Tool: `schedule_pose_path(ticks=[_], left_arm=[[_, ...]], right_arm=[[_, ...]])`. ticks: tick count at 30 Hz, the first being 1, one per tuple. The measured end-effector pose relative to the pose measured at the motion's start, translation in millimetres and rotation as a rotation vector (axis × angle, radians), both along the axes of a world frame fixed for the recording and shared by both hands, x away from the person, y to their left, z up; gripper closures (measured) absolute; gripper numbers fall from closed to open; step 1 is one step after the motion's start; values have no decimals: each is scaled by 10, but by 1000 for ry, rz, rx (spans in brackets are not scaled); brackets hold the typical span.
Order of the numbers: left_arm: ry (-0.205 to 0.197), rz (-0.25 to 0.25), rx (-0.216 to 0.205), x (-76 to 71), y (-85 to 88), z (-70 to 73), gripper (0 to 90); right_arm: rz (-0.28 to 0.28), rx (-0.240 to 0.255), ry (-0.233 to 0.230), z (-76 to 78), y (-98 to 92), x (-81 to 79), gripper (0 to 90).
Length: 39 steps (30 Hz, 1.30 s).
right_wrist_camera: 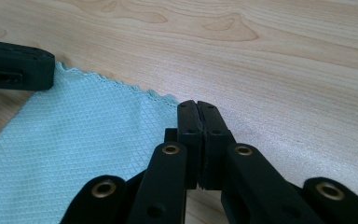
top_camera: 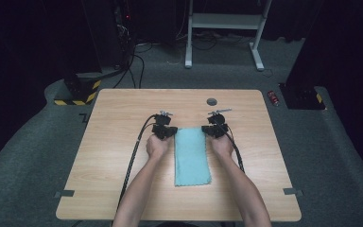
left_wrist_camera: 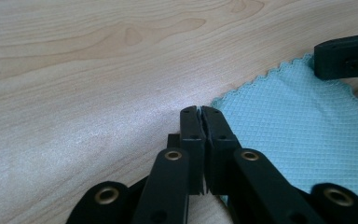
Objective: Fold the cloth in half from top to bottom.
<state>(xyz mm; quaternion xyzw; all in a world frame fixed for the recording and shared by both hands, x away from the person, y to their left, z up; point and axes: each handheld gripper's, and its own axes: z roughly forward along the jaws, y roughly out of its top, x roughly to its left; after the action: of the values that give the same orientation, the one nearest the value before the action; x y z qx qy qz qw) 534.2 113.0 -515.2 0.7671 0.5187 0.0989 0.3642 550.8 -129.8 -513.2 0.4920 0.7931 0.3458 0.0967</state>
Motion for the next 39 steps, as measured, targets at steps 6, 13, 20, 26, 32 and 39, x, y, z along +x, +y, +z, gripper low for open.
schedule_pose_path(ticks=[6,13,20,26,32,39], left_arm=[[25,-29,-30,19,76,-4,894],[-11,-52,-68,-22,118,106,897],[-46,-80,-91,-76,139,230,896],[-62,-101,-95,-131,147,314,896],[-87,-131,-97,-198,144,393,896],[-95,-161,-112,-315,150,403,896]], right_arm=[[24,18,-10,45,-17,-25,900],[54,27,-58,167,-7,-88,900],[66,65,-82,273,-93,-145,900],[86,70,-102,328,-101,-210,900],[104,85,-115,365,-138,-279,900],[132,110,-124,383,-218,-388,900]])
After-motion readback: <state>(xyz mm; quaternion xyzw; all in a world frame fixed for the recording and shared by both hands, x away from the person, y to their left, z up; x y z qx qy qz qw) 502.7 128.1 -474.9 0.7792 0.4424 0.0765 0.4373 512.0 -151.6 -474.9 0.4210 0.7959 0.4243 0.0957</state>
